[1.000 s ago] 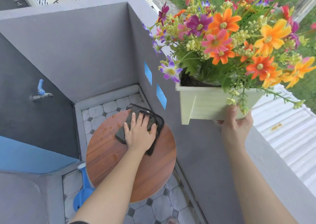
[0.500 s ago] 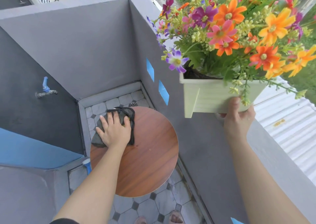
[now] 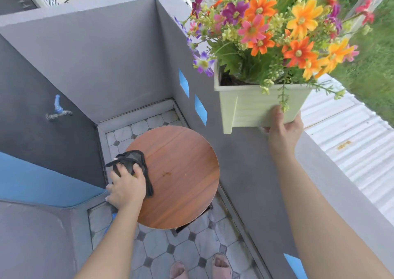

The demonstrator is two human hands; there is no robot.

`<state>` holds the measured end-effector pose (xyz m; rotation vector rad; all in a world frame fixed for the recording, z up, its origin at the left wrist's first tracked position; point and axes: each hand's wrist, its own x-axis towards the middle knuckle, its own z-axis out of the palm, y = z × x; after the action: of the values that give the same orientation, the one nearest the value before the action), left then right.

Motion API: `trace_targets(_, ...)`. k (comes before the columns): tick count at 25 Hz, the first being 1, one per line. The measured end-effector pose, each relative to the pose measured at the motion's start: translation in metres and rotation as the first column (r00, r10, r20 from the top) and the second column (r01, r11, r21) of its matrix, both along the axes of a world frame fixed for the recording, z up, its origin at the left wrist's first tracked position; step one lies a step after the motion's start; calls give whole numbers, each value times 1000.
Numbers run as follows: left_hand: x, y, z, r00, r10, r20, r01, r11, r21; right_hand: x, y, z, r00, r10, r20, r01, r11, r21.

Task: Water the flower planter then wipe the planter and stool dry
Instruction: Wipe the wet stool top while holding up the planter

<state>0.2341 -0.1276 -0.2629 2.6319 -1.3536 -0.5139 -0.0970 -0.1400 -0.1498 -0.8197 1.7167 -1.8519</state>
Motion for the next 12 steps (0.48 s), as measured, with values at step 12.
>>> trace_targets(12,34,10,75,980,80,-181,-120,968,-221,-1,1,0,997,24,-72,-25,1000,-7)
